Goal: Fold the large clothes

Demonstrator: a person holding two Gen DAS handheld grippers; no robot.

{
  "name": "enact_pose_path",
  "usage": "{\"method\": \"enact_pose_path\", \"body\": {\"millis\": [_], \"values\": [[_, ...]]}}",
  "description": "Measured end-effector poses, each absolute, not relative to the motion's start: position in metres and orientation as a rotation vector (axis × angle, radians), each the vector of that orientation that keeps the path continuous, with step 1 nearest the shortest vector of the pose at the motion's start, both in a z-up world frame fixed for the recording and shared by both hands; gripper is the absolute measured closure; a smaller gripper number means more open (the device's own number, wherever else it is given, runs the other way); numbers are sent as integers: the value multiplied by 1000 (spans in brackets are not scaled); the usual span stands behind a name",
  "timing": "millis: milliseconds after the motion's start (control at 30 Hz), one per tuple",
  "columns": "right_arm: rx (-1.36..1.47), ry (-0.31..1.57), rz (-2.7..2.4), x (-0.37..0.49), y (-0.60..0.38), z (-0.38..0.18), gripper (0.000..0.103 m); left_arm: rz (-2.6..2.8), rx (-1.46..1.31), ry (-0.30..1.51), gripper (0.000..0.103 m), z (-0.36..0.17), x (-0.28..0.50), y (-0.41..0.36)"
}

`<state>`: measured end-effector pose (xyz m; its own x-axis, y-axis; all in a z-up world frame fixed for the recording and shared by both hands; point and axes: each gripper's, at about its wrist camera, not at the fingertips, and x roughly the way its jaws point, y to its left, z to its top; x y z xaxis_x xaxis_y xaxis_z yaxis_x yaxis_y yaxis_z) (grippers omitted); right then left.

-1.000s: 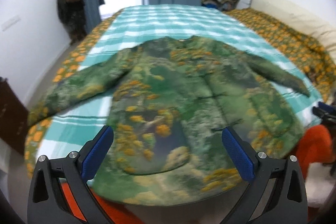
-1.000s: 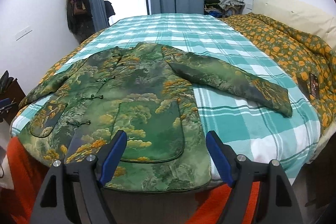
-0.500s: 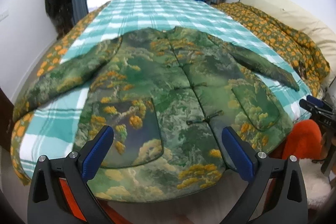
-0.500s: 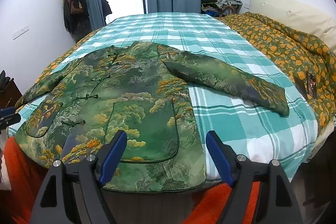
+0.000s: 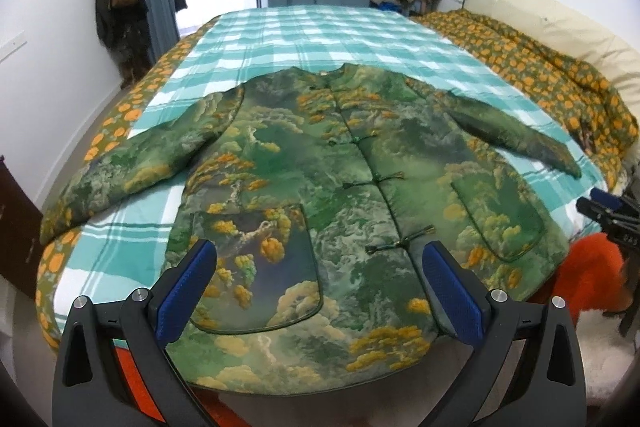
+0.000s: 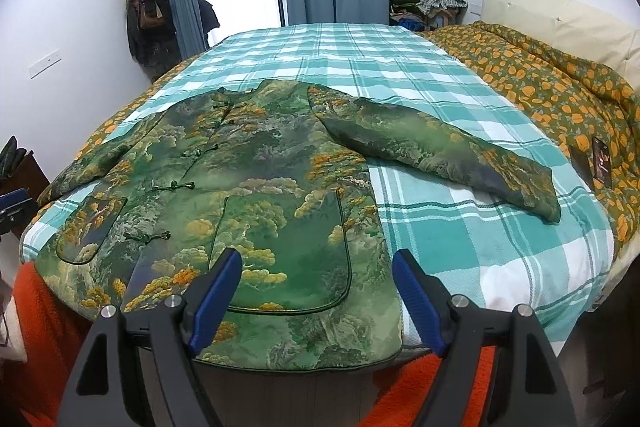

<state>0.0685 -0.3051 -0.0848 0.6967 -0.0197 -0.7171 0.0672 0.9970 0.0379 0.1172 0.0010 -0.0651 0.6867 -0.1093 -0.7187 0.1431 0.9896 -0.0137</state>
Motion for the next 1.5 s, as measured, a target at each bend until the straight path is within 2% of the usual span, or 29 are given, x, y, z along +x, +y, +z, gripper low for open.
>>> {"method": "enact_pose_path", "body": {"millis": [1133,1333,1500], "values": [[86,824,-49,68,-309,-95,24,-124,53,830,1,-71,118,2],[130,821,-70,72,-328,-98,24,-116,56,836,1,-74,119,2],[234,802,-182,90,-386,-100,24,-105,63,838,1,-76,120,3]]}}
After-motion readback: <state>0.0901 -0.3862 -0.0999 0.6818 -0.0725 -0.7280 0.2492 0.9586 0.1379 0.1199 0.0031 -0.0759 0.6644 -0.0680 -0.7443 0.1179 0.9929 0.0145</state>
